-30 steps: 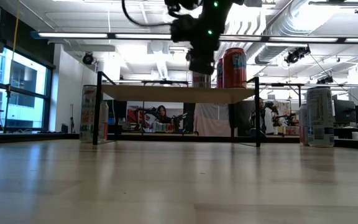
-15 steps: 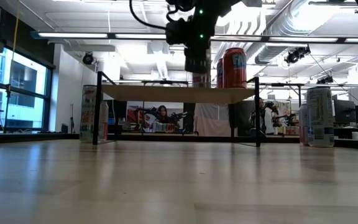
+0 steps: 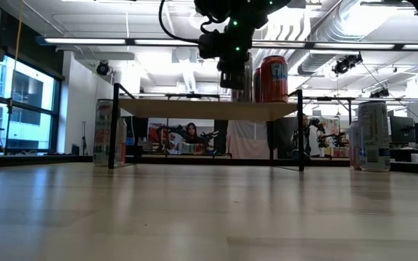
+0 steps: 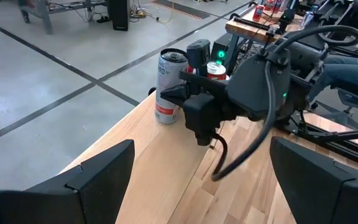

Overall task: Place canned beverage on shelf
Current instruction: Put the bottom black orange soda can on the shelf, then put the black orange soda can on the shelf

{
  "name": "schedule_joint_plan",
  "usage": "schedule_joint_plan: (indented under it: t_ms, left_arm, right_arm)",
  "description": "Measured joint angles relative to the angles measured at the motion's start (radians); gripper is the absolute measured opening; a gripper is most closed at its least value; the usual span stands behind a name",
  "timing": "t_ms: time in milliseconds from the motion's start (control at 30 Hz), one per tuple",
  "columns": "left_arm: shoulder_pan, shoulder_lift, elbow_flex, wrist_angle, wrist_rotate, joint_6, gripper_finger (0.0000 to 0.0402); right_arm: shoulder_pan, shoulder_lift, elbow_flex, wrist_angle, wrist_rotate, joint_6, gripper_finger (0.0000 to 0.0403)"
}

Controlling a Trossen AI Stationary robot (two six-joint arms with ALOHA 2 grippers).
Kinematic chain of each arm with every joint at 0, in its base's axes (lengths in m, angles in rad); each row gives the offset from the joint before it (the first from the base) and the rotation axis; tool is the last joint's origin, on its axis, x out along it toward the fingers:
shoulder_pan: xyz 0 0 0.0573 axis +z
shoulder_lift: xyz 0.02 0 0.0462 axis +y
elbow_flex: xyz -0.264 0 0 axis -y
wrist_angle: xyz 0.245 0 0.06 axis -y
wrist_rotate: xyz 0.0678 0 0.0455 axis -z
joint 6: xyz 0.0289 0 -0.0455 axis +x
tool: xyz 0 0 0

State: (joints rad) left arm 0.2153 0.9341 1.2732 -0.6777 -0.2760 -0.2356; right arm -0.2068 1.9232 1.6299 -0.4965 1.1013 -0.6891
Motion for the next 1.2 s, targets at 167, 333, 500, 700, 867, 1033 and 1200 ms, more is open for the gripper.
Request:
schedule_joint_plan:
  t_ms: [167,333,500,700,867,1033,1200]
  left_arm:
    - [0.000,0.003,0.000,0.000,0.000,-0.001,0.0337]
    - [0.000,0.011,0.000,0.000,0.000,0.001,0.0337]
    - [0.000,0.016,0.000,-0.007,0.000,0.001,0.0337]
    - [0.000,0.022,0.000,-0.011,-0.001,0.002,0.0337]
    - [0.000,0.022,0.000,-0.015,-0.001,0.002,0.0337]
    - [0.000,0.021,0.000,-0.015,-0.002,0.002,0.0337]
    - [0.000,0.021,0.000,-0.015,-0.001,0.002,0.0337]
  right_arm:
    - [-0.024,0.000,0.000,0.015,-0.010,0.000,0.0000]
    - [-0.042,0.000,0.000,0.066,-0.023,0.000,0.0000]
    - [-0.051,0.000,0.000,0.121,-0.050,-0.027,0.0000]
    - [-0.069,0.000,0.000,0.247,-0.064,-0.101,0.0000]
    - [-0.067,0.000,0.000,0.434,-0.090,-0.250,0.0000]
    - [-0.031,-0.001,0.095,0.410,-0.139,-0.275,0.0000]
    - [0.006,-0.001,0.296,0.155,-0.228,-0.150,0.0000]
